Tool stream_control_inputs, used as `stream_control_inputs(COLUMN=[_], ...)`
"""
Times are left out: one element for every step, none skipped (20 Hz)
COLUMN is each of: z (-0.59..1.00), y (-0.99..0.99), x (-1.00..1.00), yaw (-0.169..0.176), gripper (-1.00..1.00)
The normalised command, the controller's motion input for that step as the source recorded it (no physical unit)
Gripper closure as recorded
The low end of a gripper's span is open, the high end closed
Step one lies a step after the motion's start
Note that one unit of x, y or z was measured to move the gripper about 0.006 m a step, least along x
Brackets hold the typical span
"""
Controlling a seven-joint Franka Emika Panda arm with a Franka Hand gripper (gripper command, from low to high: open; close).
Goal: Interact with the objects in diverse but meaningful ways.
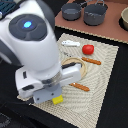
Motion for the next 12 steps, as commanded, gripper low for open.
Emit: stream_control_inputs(z=[0.33,0.27,0.18,0.11,0.05,0.01,0.00,0.00,0.00,-0.04,-0.07,-0.11], y=[0.75,0.74,0.73,0.70,0.67,0.62,0.58,0.57,0.55,0.50,0.45,0.39], x=[-0.45,-0.49,-0.56,-0.65,-0.71,-0.74,-0.79,-0.82,-0.86,-0.92,-0.96,-0.97], yaw=[0.092,0.088,0.081,0.075,0.072,0.072,0.068,0.056,0.047,0.038,0.030,0.026], gripper=[1.00,1.00,1.00,1.00,1.00,1.00,1.00,1.00,1.00,1.00,1.00,1.00])
